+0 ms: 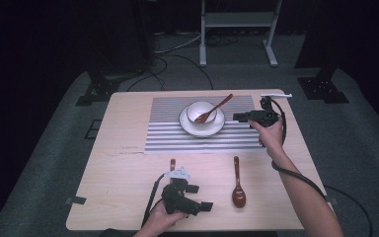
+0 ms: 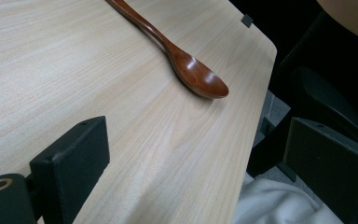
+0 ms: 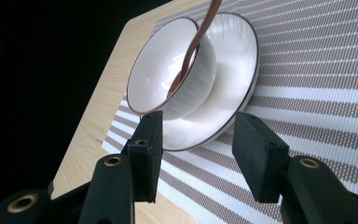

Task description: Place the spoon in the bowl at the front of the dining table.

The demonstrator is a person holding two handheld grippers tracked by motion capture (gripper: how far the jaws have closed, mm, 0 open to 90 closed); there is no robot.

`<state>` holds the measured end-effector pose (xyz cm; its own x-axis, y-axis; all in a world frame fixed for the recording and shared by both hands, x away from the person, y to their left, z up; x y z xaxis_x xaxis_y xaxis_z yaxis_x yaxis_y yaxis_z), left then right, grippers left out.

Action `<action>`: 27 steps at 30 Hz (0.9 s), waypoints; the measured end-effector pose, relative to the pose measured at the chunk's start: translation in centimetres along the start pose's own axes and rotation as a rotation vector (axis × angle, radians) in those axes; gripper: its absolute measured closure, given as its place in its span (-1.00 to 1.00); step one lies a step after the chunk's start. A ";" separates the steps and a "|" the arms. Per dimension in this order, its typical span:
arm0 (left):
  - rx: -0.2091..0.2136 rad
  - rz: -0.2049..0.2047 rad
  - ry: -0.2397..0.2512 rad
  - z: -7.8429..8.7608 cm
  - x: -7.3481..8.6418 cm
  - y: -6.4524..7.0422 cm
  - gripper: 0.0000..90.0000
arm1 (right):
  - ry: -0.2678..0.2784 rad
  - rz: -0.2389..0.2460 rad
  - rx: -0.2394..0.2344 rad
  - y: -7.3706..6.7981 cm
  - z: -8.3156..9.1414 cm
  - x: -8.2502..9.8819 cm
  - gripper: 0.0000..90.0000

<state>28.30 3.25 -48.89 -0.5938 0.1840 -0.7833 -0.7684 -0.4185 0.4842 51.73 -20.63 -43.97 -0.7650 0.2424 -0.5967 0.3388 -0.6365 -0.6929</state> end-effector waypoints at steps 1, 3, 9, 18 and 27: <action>-0.001 -0.001 0.001 0.0 0.0 0.0 -0.88 | -0.005 0.004 0.000 0.1 0.0 0.2 0.15; -0.002 -0.001 0.003 0.1 0.0 0.0 -0.88 | -0.010 0.002 -0.002 0.1 0.1 0.3 0.14; -0.004 0.005 0.006 0.1 -0.1 -0.1 -0.87 | -0.036 0.004 -0.011 0.2 0.3 1.3 0.10; -0.007 0.003 0.003 0.2 0.0 -0.1 -0.88 | -0.062 0.009 -0.034 0.1 0.6 2.5 0.08; -0.009 0.002 0.004 0.2 0.0 -0.1 -0.88 | -0.077 0.023 -0.052 0.0 0.9 3.3 0.04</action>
Point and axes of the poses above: each handheld gripper's, and its own axes: z roughly backward along the jaws, x roughly out of its underside, y roughly to its right, the point moved 6 cm from there along -z, roughly forward along the jaws, and after that the axes turned 10 degrees about y, right-handed, at the moved point
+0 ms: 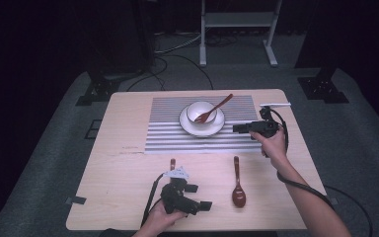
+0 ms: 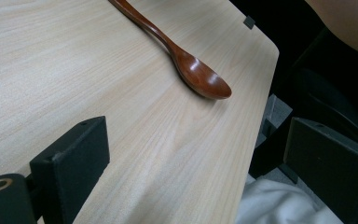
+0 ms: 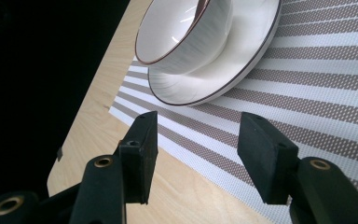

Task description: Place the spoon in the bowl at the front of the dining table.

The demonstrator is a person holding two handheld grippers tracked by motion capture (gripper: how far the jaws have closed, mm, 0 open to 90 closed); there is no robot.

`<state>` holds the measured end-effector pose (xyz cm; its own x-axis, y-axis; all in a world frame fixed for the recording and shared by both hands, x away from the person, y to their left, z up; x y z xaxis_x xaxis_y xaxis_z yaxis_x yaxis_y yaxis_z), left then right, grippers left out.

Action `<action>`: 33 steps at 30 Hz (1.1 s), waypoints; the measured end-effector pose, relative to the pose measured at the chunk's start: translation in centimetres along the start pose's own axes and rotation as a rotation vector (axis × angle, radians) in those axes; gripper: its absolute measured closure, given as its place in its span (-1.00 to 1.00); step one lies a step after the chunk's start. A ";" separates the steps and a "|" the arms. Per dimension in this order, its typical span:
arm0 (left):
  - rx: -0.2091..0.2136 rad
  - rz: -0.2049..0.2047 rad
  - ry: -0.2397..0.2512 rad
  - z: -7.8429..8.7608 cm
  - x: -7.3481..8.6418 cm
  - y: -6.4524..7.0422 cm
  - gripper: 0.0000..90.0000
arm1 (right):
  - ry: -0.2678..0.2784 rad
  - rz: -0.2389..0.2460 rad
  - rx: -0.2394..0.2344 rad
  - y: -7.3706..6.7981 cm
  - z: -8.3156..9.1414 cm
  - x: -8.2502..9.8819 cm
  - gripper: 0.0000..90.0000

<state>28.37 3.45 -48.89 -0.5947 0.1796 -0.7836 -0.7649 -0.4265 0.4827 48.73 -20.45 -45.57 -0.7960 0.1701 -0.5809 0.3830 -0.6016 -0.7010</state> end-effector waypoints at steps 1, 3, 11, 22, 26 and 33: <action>-0.001 0.001 0.000 0.0 0.0 0.0 -0.87 | -0.004 -0.005 -0.003 0.0 0.1 0.3 0.03; -0.002 0.002 0.001 0.0 0.0 -0.1 -0.87 | -0.011 -0.006 -0.012 0.1 0.1 0.6 0.03; -0.003 0.002 0.001 0.0 0.0 -0.1 -0.88 | -0.017 -0.007 -0.033 -0.1 0.6 1.4 0.02; -0.005 0.004 0.001 0.1 0.0 -0.1 -0.88 | -0.029 0.009 -0.054 -0.8 1.4 2.9 0.02; -0.005 0.005 0.002 0.1 0.0 -0.1 -0.88 | -0.033 0.011 -0.065 -1.0 1.7 3.5 0.02; -0.005 0.002 0.002 0.0 0.0 -0.1 -0.88 | -0.041 0.012 -0.075 -1.1 2.0 4.5 0.02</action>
Point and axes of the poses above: each handheld gripper's, and its own axes: z roughly backward along the jaws, x roughly out of its underside, y roughly to its right, the point moved 6 cm from there along -z, roughly forward along the jaws, and after that the axes turned 10 degrees about y, right-handed, at the moved point
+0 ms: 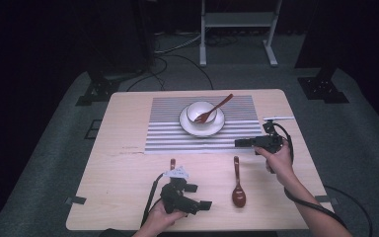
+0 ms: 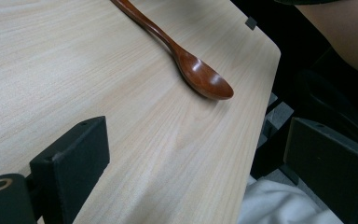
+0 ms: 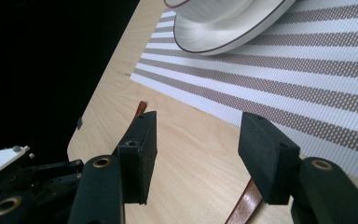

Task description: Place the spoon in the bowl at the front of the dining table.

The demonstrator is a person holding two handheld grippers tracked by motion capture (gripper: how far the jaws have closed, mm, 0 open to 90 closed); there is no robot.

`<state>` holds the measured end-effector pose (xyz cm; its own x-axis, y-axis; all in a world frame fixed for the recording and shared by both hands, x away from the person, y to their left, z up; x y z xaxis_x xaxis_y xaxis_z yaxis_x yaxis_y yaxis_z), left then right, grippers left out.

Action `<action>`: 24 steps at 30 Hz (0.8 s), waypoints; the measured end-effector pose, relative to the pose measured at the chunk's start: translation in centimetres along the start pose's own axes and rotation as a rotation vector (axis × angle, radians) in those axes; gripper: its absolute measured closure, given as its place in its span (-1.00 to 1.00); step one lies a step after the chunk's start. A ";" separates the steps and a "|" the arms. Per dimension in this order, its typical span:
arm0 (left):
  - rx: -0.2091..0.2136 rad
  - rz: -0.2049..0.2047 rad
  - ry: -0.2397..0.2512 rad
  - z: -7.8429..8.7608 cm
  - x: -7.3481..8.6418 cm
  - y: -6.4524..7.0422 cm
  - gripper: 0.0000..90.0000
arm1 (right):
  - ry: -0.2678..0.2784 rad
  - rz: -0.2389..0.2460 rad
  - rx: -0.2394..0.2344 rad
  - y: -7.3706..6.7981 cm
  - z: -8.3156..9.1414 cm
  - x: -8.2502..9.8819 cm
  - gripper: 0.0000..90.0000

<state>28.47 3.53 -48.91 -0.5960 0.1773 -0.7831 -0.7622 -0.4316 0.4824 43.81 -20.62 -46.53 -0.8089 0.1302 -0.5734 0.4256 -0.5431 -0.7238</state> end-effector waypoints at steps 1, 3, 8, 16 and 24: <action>0.000 0.001 0.001 0.0 0.0 0.0 -0.87 | -0.003 0.000 -0.001 0.0 0.0 0.1 0.02; 0.000 0.003 0.001 0.0 0.0 0.0 -0.88 | -0.004 -0.002 -0.003 0.0 0.0 0.3 0.02; -0.001 0.006 0.003 0.0 0.0 0.0 -0.88 | -0.007 -0.006 -0.013 0.0 0.2 1.0 0.02; -0.002 0.006 0.000 0.0 0.0 0.0 -0.88 | -0.011 -0.013 -0.031 -0.2 0.7 2.4 0.01; -0.004 0.007 0.001 0.0 0.0 -0.1 -0.88 | -0.017 -0.011 -0.042 -0.3 1.0 3.8 0.01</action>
Point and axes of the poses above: each handheld gripper's, and its own axes: z roughly backward along the jaws, x roughly out of its underside, y roughly to its right, the point moved 6 cm from there along -z, roughly forward along the jaws, and after that the axes turned 10 degrees about y, right-handed, at the moved point
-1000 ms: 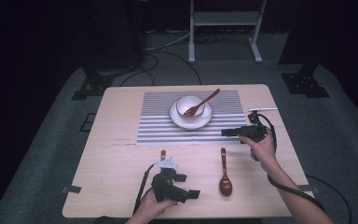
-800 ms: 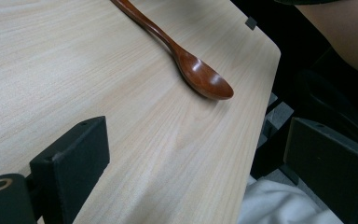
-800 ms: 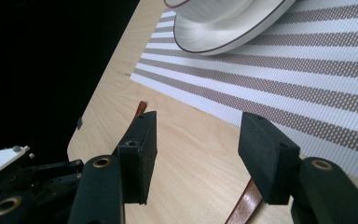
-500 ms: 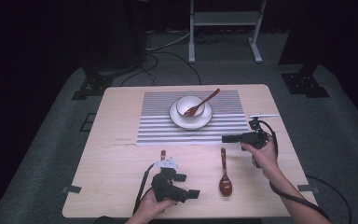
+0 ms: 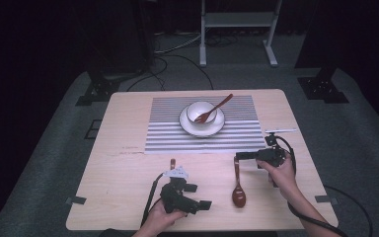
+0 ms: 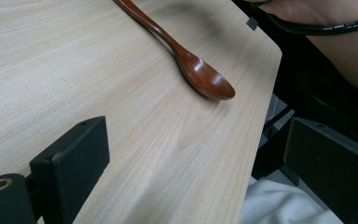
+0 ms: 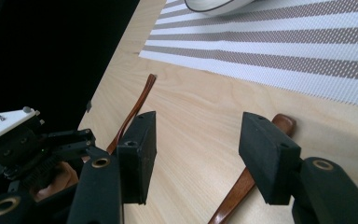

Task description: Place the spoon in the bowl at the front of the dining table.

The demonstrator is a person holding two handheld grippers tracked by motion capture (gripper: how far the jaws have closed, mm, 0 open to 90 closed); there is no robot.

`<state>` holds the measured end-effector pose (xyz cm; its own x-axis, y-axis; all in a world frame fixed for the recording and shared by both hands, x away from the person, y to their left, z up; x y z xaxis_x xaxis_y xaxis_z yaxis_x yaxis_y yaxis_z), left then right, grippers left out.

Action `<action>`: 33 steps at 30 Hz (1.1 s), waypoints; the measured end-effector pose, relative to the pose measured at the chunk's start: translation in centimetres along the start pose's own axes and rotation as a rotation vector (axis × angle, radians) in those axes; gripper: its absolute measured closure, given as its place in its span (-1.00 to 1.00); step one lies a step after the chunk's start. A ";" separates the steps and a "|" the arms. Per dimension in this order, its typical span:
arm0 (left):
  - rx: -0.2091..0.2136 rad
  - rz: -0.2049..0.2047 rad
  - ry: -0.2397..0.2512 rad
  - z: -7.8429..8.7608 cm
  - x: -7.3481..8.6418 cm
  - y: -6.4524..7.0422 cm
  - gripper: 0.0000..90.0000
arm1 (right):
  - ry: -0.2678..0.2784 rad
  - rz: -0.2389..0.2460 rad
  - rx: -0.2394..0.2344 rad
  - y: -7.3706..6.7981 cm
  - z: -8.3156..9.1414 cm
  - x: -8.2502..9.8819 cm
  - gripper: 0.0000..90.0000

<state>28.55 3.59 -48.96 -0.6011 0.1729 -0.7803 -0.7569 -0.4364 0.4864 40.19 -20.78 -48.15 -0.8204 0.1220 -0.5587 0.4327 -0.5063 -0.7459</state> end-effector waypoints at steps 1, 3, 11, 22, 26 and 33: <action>0.000 -0.002 0.000 0.0 0.0 0.0 -0.88 | 0.000 0.000 0.000 0.0 0.0 0.0 0.01; 0.000 -0.003 0.000 0.0 0.0 0.0 -0.88 | 0.003 0.000 -0.002 -0.1 0.1 0.3 0.01; -0.001 -0.003 0.001 0.1 0.0 0.0 -0.88 | 0.009 0.014 -0.014 -0.7 0.8 1.4 0.00; -0.003 -0.005 0.002 0.1 0.0 0.0 -0.87 | 0.013 0.016 -0.021 -0.9 1.4 3.1 -0.01; -0.004 -0.004 0.002 0.1 0.0 -0.1 -0.88 | 0.012 0.015 -0.022 -0.9 1.7 3.7 -0.01; -0.005 -0.007 0.003 0.1 -0.1 -0.1 -0.88 | 0.012 0.041 -0.001 -1.1 2.1 4.7 -0.02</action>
<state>28.62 3.69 -48.90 -0.5952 0.1730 -0.7847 -0.7596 -0.4395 0.4793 35.02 -21.49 -49.21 -0.7973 0.1110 -0.5933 0.4667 -0.5099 -0.7226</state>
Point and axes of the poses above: each handheld gripper's, and its own axes: z roughly backward along the jaws, x roughly out of its underside, y roughly to its right, the point moved 6 cm from there along -z, roughly forward along the jaws, and after that the axes turned 10 degrees about y, right-handed, at the moved point
